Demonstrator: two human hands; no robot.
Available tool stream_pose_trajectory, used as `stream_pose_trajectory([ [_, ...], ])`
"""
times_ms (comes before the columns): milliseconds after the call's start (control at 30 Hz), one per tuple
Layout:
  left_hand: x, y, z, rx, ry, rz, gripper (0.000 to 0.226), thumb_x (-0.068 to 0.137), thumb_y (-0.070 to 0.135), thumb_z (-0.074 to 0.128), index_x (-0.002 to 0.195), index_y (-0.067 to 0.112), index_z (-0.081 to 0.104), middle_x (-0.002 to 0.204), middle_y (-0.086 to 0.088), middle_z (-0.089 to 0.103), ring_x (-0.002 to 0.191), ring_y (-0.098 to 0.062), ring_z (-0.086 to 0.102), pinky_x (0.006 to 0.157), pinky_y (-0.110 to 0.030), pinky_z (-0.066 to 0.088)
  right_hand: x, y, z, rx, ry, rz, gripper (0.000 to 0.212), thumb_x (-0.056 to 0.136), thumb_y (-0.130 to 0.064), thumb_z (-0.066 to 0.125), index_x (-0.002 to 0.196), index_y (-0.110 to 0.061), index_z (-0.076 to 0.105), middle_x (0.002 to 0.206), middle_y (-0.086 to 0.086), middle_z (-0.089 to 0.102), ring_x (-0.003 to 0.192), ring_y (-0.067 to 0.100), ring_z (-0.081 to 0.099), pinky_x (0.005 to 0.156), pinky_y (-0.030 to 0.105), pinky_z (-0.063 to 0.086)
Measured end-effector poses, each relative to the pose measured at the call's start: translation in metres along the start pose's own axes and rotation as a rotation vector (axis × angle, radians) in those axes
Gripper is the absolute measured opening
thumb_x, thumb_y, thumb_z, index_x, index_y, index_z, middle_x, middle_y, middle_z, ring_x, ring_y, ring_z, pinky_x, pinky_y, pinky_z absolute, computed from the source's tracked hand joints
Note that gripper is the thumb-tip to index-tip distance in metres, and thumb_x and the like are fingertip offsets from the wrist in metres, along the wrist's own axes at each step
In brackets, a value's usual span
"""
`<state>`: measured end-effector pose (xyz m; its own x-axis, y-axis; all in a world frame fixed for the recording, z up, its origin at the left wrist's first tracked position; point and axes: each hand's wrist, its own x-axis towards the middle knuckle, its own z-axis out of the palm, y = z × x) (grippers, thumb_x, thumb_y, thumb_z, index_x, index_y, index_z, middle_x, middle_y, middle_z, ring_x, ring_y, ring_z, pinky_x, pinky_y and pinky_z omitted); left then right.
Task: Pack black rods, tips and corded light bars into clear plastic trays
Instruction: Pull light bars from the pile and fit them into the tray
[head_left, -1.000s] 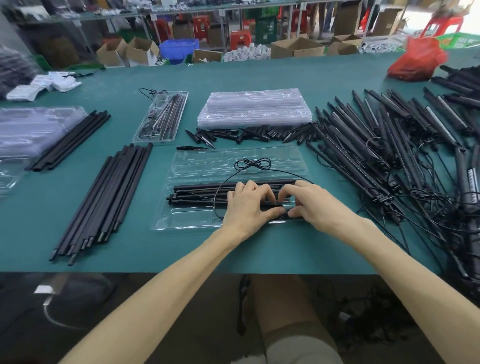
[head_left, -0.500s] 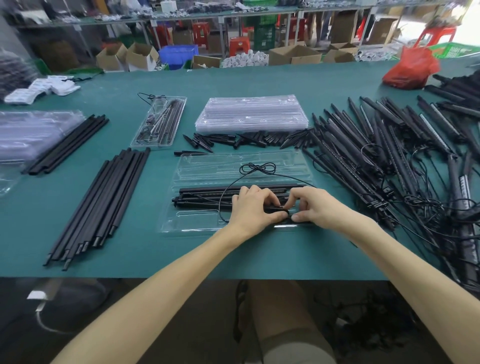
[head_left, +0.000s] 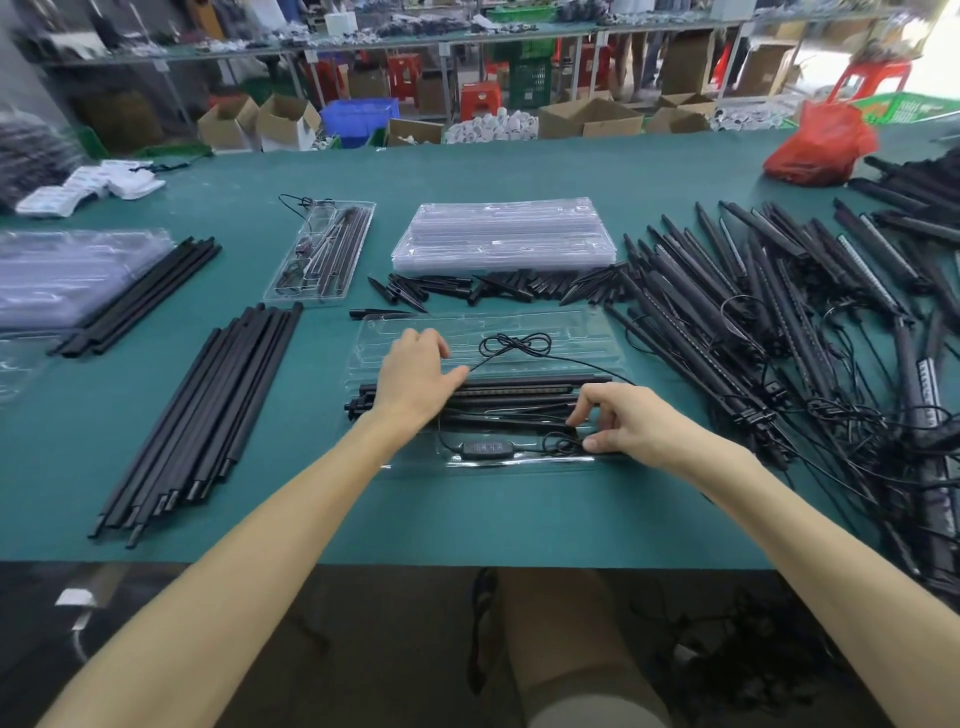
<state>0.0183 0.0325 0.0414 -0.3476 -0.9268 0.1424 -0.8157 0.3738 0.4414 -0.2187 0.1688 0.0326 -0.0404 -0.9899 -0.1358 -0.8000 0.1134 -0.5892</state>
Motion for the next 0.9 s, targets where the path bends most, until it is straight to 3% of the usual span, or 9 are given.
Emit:
stream_pose_trajectory([
  [133, -0.002, -0.005, -0.001, 0.046, -0.071, 0.008, 0.013, 0.096, 0.029, 0.063, 0.097, 0.016, 0.067, 0.098, 0.001, 0.066, 0.095, -0.021, 0.063, 0.080, -0.039, 0.053, -0.001, -0.001, -0.001, -0.004, -0.003, 0.008, 0.023, 0.083, -0.015, 0.080, 0.091, -0.031, 0.065, 0.075, -0.001, 0.058, 0.074, 0.016, 0.056, 0.080, 0.036, 0.050],
  [267, -0.008, -0.003, -0.007, 0.062, -0.018, 0.010, 0.018, 0.093, 0.021, 0.056, 0.085, 0.008, 0.067, 0.082, -0.004, 0.069, 0.080, -0.027, 0.066, 0.070, -0.041, 0.055, -0.002, -0.001, 0.001, -0.019, 0.009, 0.030, 0.022, 0.084, -0.018, 0.079, 0.091, -0.034, 0.064, 0.075, -0.005, 0.060, 0.078, 0.017, 0.059, 0.082, 0.036, 0.047],
  [367, -0.014, -0.016, -0.021, -0.065, 0.073, -0.077, 0.012, 0.088, 0.025, 0.058, 0.083, 0.014, 0.061, 0.081, 0.001, 0.066, 0.076, -0.023, 0.063, 0.071, -0.040, 0.054, -0.003, -0.002, 0.001, -0.017, 0.013, 0.027, 0.020, 0.086, -0.016, 0.077, 0.094, -0.031, 0.065, 0.075, -0.004, 0.060, 0.076, 0.014, 0.057, 0.069, 0.023, 0.040],
  [467, -0.027, -0.030, -0.029, 0.023, 0.039, -0.097, 0.010, 0.088, 0.027, 0.056, 0.085, 0.018, 0.058, 0.086, 0.001, 0.066, 0.080, -0.028, 0.062, 0.078, -0.043, 0.053, -0.004, -0.004, 0.000, -0.020, 0.007, 0.003, 0.020, 0.087, -0.013, 0.076, 0.095, -0.026, 0.065, 0.075, 0.000, 0.060, 0.072, 0.015, 0.056, 0.065, 0.023, 0.041],
  [667, -0.031, -0.038, -0.027, 0.182, 0.013, -0.027, 0.011, 0.096, 0.019, 0.050, 0.101, 0.010, 0.052, 0.102, -0.007, 0.057, 0.086, -0.031, 0.059, 0.079, -0.047, 0.051, -0.007, -0.005, 0.004, -0.044, 0.016, 0.016, 0.020, 0.088, -0.011, 0.074, 0.096, -0.027, 0.065, 0.077, 0.000, 0.060, 0.076, 0.014, 0.055, 0.082, 0.033, 0.034],
  [767, -0.021, -0.031, -0.025, 0.188, 0.053, 0.083, 0.024, 0.096, 0.018, 0.056, 0.118, 0.008, 0.052, 0.116, -0.009, 0.049, 0.088, -0.027, 0.056, 0.078, -0.042, 0.050, -0.008, -0.006, 0.003, -0.030, 0.018, 0.018, 0.020, 0.088, -0.011, 0.075, 0.096, -0.026, 0.065, 0.076, 0.000, 0.060, 0.072, 0.011, 0.053, 0.077, 0.030, 0.034],
  [900, -0.005, -0.010, -0.015, 0.193, -0.069, 0.338, 0.053, 0.098, 0.027, 0.061, 0.147, 0.016, 0.045, 0.137, -0.006, 0.047, 0.125, -0.024, 0.048, 0.104, -0.044, 0.044, -0.009, -0.007, 0.003, -0.029, 0.021, 0.020, 0.019, 0.088, -0.012, 0.075, 0.099, -0.025, 0.066, 0.078, 0.001, 0.060, 0.071, 0.011, 0.053, 0.067, 0.021, 0.039],
])
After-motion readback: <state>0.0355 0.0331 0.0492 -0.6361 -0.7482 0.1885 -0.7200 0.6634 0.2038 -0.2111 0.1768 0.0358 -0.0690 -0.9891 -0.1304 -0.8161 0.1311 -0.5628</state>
